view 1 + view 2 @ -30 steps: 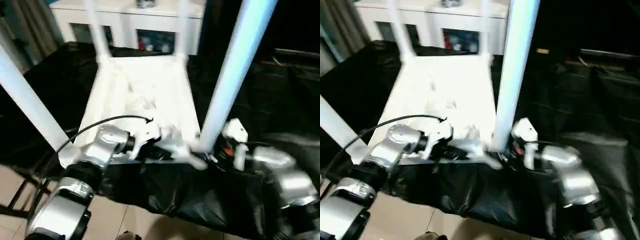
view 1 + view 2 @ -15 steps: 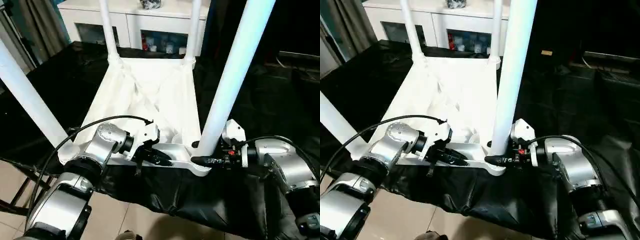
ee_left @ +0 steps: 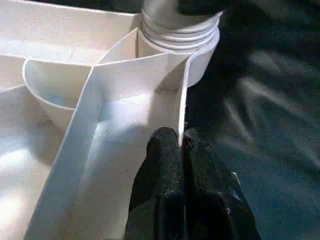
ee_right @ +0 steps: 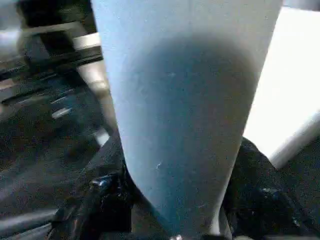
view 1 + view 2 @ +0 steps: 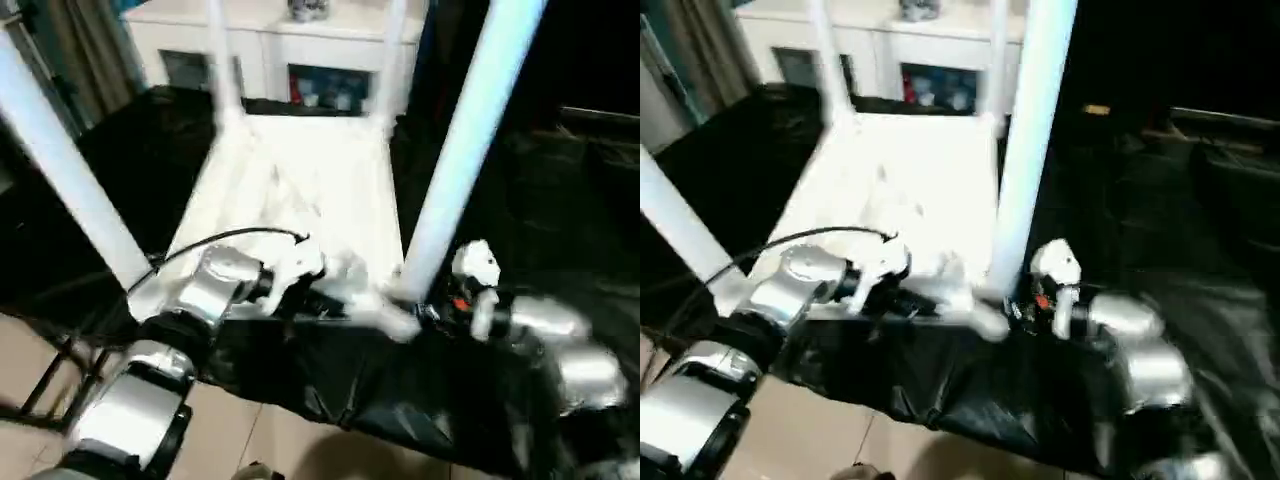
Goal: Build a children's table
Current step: Rotate leg to tighten
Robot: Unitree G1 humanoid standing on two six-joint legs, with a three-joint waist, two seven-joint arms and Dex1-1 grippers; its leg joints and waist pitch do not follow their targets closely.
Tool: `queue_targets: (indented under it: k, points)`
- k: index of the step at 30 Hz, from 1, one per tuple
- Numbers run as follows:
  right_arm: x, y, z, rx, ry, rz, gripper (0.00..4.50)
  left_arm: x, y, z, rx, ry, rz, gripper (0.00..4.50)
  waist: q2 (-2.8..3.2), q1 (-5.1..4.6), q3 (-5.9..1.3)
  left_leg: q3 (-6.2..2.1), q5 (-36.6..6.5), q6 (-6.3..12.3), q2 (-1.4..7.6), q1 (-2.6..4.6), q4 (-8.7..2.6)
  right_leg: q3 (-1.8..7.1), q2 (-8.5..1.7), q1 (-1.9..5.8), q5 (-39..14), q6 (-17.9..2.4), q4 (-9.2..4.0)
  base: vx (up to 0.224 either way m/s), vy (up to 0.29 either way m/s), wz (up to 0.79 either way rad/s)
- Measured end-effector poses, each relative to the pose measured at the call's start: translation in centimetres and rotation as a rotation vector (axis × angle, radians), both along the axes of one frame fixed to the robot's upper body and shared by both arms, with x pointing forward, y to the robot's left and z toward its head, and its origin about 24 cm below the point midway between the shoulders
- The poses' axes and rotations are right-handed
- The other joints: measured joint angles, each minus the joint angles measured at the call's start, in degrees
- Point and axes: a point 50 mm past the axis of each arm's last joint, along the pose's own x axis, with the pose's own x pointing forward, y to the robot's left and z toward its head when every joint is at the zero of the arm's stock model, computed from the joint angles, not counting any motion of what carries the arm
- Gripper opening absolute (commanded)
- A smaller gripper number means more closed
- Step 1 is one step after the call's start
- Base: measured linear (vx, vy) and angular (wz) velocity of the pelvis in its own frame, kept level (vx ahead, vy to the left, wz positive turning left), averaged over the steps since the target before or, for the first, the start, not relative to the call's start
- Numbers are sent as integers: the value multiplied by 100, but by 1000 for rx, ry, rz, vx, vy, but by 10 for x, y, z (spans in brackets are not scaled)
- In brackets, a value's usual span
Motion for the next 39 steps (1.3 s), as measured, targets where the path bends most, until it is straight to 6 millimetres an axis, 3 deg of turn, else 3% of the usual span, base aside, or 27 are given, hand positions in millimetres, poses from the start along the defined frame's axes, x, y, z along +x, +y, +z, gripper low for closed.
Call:
queue_targets:
  k: [4, 9, 11, 13, 16, 19, 26, 29, 33, 39]
  points:
    - [10, 8, -1, 7, -6, -324, 195, 2, -22, -1, -15, -27, 116, 0, -9, -171, -1, -5, 0, -2, -7, 24, -5, -1, 0, 0, -13, 22, -7, 0, 0, 0]
    - [14, 20, 2, -25, -11, -502, 195, 0, -32, -2, -13, -68, 164, 0, -8, -220, -1, -13, 0, -3, -12, 36, -35, -3, 1, -2, -16, 28, -9, 0, 0, 0]
    - [14, 21, 3, -26, -18, -527, 251, -1, -33, -1, -14, -77, 166, 0, -6, -223, 0, -12, 0, -3, -13, 33, -39, -2, 1, -8, -16, 28, -10, 0, 0, 0]
    - [14, 23, 5, -15, -17, -515, 267, -1, -33, 0, -15, -79, 159, 0, -2, -236, 2, -10, 0, -4, -20, 31, -51, 5, 0, -12, -16, 28, -18, 0, 0, 0]
    - [13, 18, 7, -19, -28, -422, 307, -2, -28, 2, -19, -81, 129, 0, 4, -241, 6, -9, -2, -6, -25, 23, -63, 10, 0, -21, -4, 7, -19, 0, 0, 0]
    - [9, 13, 9, -30, -36, -249, 317, -5, -16, 2, -27, -79, 75, 0, 5, -237, 8, -10, -2, -6, -23, 20, -84, 3, 1, -30, 4, -3, -13, 0, 0, 0]
    - [1, 1, 4, -57, 8, -13, 376, -8, 4, 5, -20, -49, -31, 0, 6, -113, 9, -11, -1, -4, -16, -5, -82, -7, 3, -45, -1, 4, -12, 0, 0, 0]
    - [-6, -10, 2, -142, 41, 195, 376, -11, 17, 6, -12, -16, -103, 0, 6, -54, 12, -12, -3, 1, -16, -37, -54, -6, 1, -57, 0, 2, -10, 0, 0, 0]
    - [-7, -8, 6, -144, 59, 362, 376, -13, 25, 8, -5, -1, -167, 0, 7, 43, 12, -12, -4, 0, -13, -36, -39, -5, 0, -53, 4, -3, -1, 0, 0, 0]
    - [-4, -4, 8, -119, 75, 459, 326, -15, 27, 6, 6, 11, -216, 0, 3, 112, 14, -7, -3, 0, -8, -42, -24, 0, -2, -40, 4, -4, 3, 0, 0, 0]
